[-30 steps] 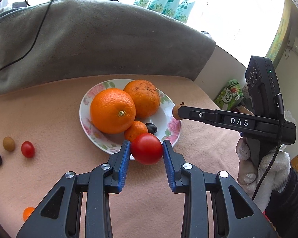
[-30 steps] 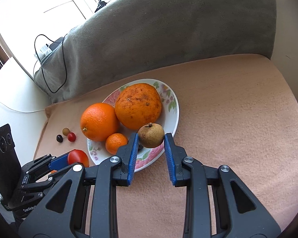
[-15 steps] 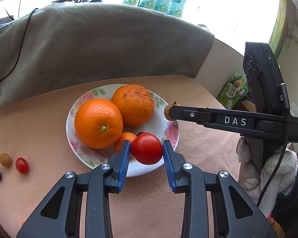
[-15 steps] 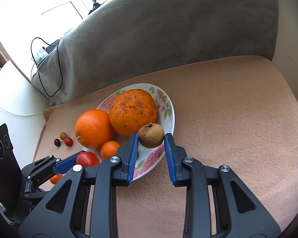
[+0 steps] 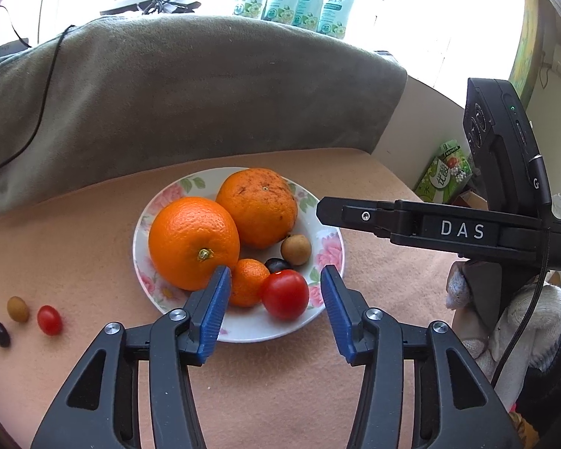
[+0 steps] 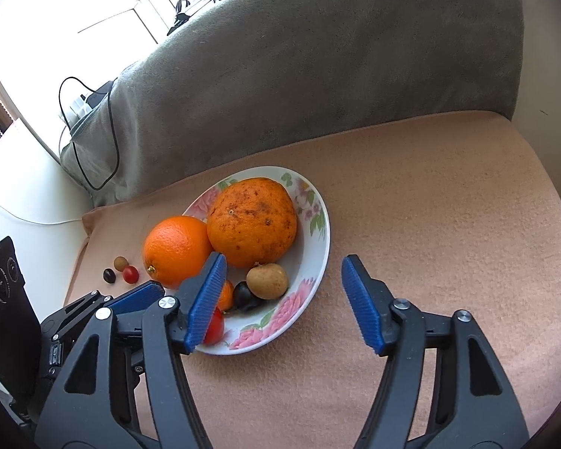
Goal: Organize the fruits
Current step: 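Withdraw both open grippers from the plate toward the remaining loose fruits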
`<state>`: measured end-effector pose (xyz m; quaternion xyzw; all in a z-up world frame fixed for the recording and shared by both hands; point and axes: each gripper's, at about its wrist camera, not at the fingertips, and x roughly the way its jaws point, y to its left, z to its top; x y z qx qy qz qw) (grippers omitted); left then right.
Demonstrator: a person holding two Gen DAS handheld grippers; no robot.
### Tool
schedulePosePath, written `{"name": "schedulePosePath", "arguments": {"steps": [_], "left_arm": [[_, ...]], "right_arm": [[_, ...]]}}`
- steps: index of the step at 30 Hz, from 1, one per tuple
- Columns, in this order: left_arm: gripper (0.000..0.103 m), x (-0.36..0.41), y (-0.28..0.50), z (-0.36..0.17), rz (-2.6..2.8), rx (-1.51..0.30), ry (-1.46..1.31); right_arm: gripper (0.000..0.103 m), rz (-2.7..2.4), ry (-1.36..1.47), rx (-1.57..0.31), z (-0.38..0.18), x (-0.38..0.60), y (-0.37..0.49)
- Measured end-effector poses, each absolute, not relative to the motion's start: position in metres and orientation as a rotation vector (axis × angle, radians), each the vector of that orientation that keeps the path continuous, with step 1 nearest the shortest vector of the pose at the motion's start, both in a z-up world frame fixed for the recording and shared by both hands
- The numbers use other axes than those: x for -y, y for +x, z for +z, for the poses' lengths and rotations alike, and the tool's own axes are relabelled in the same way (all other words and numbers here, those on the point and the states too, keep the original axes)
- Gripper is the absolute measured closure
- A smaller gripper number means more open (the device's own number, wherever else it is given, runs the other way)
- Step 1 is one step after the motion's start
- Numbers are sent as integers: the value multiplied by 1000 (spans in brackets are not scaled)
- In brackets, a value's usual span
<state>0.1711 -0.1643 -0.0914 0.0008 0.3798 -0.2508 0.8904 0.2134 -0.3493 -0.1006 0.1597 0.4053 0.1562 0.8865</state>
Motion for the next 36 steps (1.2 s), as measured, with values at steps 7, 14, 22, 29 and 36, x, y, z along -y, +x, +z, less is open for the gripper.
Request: {"name": "schedulePosePath", "arguments": {"steps": [7,14,22,29,36], "left_arm": [[38,158,169,-90,-513,-793,-9],[38,149,165,-85,-512,-788,-26],[38,131,160,-78,-499,-767,-51],[38,103,158,-71,-460,-749,-79],[38,59,153,-68,-393,-728,-113]], "right_arm": [[26,309,331,-818,-94,347,211],[14,299,322,-786,-85,343,205],[14,317,307,-756,-70,332,195],[14,346,291,-752,-65,314,187],[14,373,267,-746,-58,294,184]]}}
